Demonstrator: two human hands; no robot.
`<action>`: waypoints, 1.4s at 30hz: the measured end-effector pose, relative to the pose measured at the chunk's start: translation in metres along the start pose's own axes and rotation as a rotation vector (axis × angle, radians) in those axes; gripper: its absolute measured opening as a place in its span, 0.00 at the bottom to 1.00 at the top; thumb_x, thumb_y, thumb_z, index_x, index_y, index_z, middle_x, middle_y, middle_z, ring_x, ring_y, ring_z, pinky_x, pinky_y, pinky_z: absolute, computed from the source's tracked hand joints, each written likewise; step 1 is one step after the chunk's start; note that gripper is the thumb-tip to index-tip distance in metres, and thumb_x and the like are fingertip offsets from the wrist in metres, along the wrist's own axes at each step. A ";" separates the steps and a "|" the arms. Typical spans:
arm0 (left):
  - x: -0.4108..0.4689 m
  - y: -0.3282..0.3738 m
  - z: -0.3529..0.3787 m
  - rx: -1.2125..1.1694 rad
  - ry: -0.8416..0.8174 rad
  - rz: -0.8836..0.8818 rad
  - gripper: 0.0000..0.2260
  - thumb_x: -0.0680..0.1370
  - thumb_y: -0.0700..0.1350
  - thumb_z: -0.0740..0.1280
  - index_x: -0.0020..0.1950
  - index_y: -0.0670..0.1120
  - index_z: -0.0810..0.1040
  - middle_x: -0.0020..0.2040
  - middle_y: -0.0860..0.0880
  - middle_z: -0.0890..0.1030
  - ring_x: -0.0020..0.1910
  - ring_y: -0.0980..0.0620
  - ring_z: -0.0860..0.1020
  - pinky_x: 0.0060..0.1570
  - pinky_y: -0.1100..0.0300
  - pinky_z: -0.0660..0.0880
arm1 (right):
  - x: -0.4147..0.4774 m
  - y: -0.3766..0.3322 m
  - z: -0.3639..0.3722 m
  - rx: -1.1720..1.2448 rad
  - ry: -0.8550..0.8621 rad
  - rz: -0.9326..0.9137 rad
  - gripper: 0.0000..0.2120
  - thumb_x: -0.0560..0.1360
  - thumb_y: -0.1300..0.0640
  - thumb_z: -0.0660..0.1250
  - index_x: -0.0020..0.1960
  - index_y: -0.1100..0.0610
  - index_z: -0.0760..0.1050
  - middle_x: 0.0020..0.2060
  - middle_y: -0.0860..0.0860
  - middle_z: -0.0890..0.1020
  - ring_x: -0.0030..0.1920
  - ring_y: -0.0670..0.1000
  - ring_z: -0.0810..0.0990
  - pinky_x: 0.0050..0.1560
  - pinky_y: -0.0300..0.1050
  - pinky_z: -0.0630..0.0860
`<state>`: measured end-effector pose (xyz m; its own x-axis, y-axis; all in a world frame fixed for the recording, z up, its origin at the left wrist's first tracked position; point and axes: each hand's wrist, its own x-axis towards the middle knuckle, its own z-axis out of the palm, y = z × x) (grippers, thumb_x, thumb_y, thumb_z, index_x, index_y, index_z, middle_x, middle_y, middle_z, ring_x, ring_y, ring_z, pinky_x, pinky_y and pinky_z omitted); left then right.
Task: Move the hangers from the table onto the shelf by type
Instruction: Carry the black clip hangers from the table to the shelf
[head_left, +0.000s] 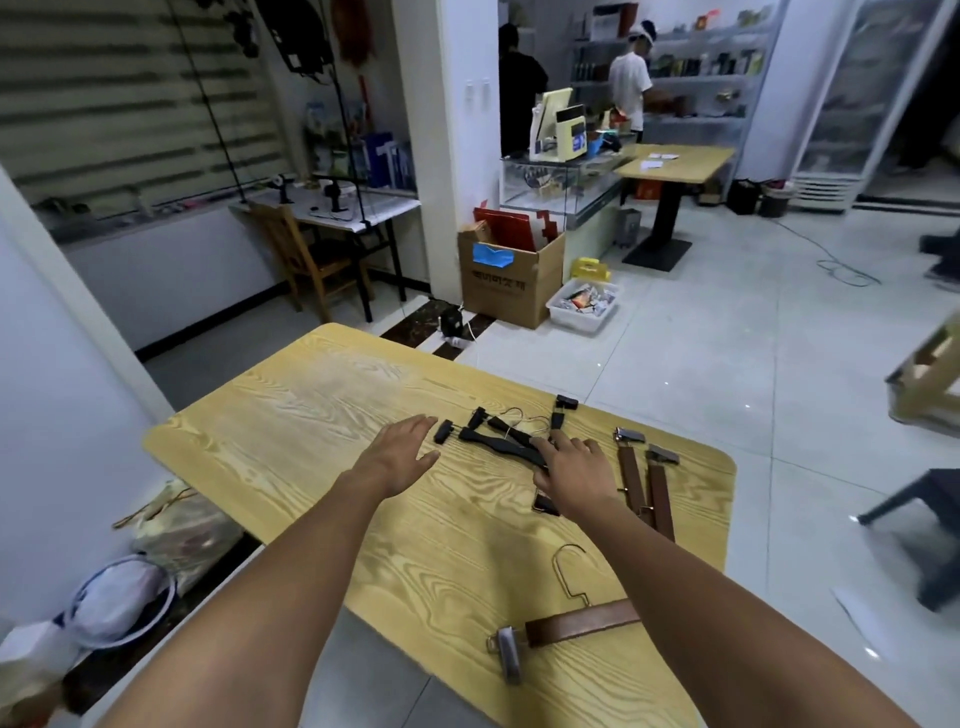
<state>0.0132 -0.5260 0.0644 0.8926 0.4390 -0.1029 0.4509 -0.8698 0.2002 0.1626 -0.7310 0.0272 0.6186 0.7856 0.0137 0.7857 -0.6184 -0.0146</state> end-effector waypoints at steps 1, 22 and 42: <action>0.011 0.001 0.002 -0.004 -0.001 0.010 0.26 0.82 0.52 0.56 0.77 0.48 0.54 0.77 0.48 0.58 0.76 0.49 0.56 0.75 0.54 0.52 | 0.006 0.004 0.003 0.004 -0.001 0.015 0.24 0.81 0.47 0.53 0.76 0.49 0.57 0.72 0.53 0.66 0.69 0.56 0.69 0.69 0.51 0.62; 0.142 0.007 0.053 -0.016 -0.141 0.074 0.23 0.82 0.50 0.57 0.76 0.47 0.58 0.75 0.48 0.63 0.72 0.47 0.62 0.72 0.55 0.60 | 0.086 0.041 0.067 0.073 -0.128 0.098 0.24 0.81 0.48 0.53 0.75 0.52 0.58 0.72 0.54 0.67 0.68 0.57 0.69 0.70 0.52 0.61; 0.245 -0.021 0.145 0.016 -0.286 0.211 0.24 0.81 0.49 0.59 0.75 0.44 0.59 0.74 0.46 0.64 0.73 0.46 0.62 0.71 0.55 0.57 | 0.151 0.040 0.140 0.113 -0.218 0.252 0.22 0.81 0.47 0.53 0.74 0.51 0.59 0.69 0.53 0.70 0.66 0.56 0.71 0.68 0.52 0.63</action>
<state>0.2219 -0.4323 -0.1059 0.9284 0.1702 -0.3303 0.2545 -0.9390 0.2315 0.2871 -0.6347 -0.1111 0.7682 0.6022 -0.2175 0.5960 -0.7966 -0.1007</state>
